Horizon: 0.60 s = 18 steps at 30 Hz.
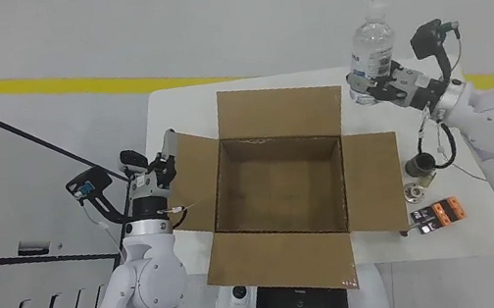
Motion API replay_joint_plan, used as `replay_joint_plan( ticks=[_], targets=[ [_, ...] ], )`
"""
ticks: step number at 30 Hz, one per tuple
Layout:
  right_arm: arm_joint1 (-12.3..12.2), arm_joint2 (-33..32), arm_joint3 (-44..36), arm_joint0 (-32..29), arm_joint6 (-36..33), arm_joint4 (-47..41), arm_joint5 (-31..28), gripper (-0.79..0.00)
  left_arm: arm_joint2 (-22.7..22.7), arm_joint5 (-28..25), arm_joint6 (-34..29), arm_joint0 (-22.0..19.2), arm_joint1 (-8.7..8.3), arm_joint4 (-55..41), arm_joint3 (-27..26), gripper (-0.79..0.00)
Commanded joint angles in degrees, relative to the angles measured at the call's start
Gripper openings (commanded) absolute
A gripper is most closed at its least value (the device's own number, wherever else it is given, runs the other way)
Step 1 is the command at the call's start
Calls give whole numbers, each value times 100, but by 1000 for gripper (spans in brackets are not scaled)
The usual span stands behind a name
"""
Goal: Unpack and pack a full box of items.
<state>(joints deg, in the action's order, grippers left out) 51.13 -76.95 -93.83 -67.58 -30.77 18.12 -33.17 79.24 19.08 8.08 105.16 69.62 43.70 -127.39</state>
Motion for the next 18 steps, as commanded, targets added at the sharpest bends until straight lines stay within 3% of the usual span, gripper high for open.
replay_joint_plan(
  ticks=[1, 8, 18],
  targets=[
    [-58, -98, -391, -229, -910, -811, -122, -785, 0, -1, 0, 1, 0, 0, 0, 0],
    [-92, 593, -146, 209, -3744, -3083, 638, -785, 0, -1, 0, 1, 0, 0, 0, 0],
    [-83, 658, -11, 302, -3872, -3177, 749, -785, 0, -1, 0, 1, 0, 0, 0, 0]
  ],
)
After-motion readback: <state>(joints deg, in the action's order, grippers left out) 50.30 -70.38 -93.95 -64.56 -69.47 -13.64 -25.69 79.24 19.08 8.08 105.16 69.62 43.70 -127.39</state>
